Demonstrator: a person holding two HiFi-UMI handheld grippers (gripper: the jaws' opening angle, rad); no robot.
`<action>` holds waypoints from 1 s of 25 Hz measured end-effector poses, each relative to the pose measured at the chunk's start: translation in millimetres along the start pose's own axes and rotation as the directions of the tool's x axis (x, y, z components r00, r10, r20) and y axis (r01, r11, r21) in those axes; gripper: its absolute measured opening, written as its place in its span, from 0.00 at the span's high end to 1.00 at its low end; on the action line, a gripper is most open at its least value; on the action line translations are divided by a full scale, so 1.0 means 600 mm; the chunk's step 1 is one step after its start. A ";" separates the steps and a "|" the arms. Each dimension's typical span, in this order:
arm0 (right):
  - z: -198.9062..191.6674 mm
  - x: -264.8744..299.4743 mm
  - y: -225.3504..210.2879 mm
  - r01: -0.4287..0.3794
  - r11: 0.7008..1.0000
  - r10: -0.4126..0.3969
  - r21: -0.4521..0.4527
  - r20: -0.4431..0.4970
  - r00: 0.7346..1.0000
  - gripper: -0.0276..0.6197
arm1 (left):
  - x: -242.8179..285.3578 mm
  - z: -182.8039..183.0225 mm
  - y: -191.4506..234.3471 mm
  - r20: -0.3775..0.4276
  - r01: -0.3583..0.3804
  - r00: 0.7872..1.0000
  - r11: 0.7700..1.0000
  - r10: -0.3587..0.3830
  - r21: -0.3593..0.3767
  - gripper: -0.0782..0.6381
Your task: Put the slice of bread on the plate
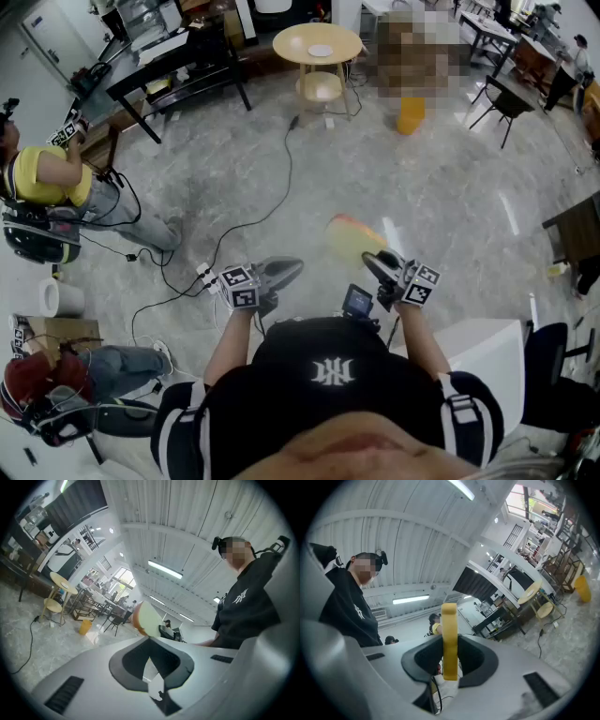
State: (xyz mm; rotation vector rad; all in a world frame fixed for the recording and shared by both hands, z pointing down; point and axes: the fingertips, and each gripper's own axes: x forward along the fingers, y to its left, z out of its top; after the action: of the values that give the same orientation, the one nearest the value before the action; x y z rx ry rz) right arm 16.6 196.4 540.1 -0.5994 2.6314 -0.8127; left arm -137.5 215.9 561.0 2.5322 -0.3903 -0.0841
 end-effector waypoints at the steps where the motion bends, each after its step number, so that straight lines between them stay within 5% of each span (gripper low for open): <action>1: 0.001 -0.001 -0.002 0.004 1.000 -0.004 -0.005 -0.003 1.000 0.82 | 0.001 -0.001 0.001 0.003 -0.001 1.000 1.000 0.001 -0.003 0.88; 12: 0.017 -0.015 -0.012 0.046 0.998 -0.045 -0.053 0.014 0.999 0.82 | 0.010 0.004 0.005 0.005 0.007 1.000 1.000 -0.007 0.028 0.88; 16: 0.011 -0.027 -0.027 0.130 0.985 -0.133 -0.112 -0.016 0.991 0.82 | 0.015 0.013 0.008 0.040 -0.038 0.999 0.997 0.036 0.060 0.88; 20: 0.006 -0.050 -0.063 0.324 0.912 -0.344 -0.252 -0.040 0.938 0.81 | 0.010 0.019 0.016 0.082 -0.138 0.988 0.982 0.128 0.129 0.88; 25: 0.023 -0.089 -0.090 0.483 0.802 -0.512 -0.351 0.012 0.859 0.81 | -0.019 0.028 0.055 0.136 -0.375 0.927 0.892 0.350 0.253 0.88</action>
State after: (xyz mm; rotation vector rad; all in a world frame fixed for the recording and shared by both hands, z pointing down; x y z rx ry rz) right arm 84.5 175.1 570.7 -1.4324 2.7433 -0.5050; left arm -159.5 184.0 564.8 2.6815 -0.9653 0.0049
